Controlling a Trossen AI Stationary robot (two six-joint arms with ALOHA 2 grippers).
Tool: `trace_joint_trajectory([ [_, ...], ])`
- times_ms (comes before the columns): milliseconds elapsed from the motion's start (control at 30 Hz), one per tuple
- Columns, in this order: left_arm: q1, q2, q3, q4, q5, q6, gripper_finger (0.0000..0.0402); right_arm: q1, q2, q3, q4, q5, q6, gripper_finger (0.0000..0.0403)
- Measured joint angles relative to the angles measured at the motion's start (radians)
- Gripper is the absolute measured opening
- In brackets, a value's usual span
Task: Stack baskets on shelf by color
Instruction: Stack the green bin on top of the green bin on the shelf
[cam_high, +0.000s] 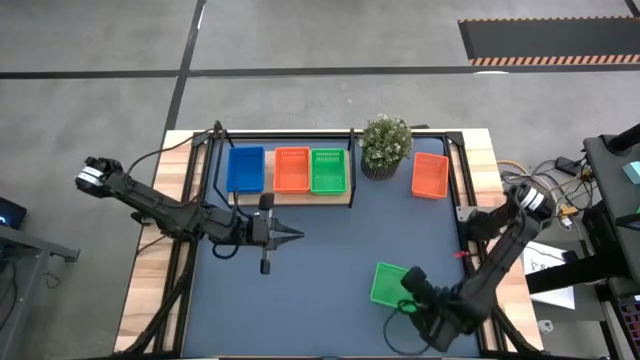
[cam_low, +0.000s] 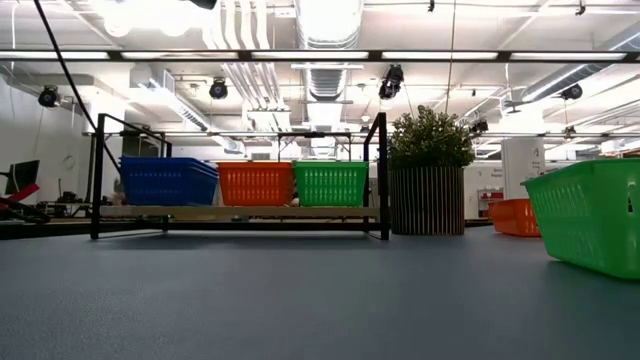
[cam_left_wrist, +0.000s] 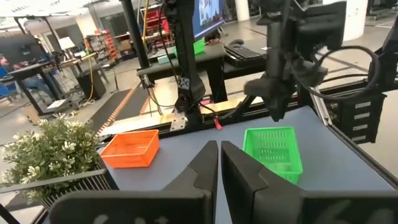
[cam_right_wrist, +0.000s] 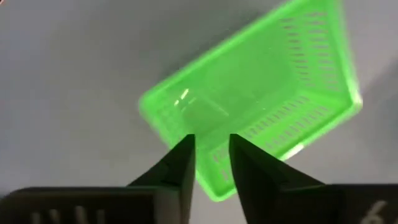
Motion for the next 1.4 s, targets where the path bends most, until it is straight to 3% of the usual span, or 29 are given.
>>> trace_joint_trajectory([
  [200, 0.0, 0.0, -0.001, 0.028, 0.0, -0.003, 0.0004, 0.051, 0.049, 0.04, -0.062, -0.014, -0.084, 0.0149],
  [367, 0.0, 0.0, 0.001, 0.041, 0.0, -0.003, 0.0004, 0.061, 0.048, 0.026, -0.052, -0.011, -0.086, 0.016],
  [533, 0.0, -0.003, 0.001, 0.048, 0.0, -0.001, 0.0004, 0.051, 0.049, -0.028, -0.019, -0.008, -0.155, 0.0142],
  [700, 0.0, -0.003, 0.0, 0.044, 0.0, 0.0, 0.0004, 0.014, 0.05, -0.115, 0.135, 0.013, -0.226, 0.0116],
  [900, 0.0, -0.004, 0.005, 0.043, 0.0, 0.064, 0.0004, -0.042, 0.05, -0.156, 0.291, 0.006, -0.292, 0.0032],
  [1000, 0.0, -0.015, 0.008, 0.042, -0.023, 0.107, 0.0004, -0.067, 0.05, -0.129, 0.293, 0.007, -0.273, 0.0015],
  [1167, 0.0, -0.041, -0.003, 0.04, -0.131, 0.223, 0.0004, -0.146, 0.05, -0.046, 0.292, 0.077, -0.056, 0.0011],
  [1400, 0.033, -0.148, -0.096, -0.025, -0.09, 0.307, 0.0004, -0.263, 0.05, 0.143, 0.299, 0.212, 0.002, 0.001],
])
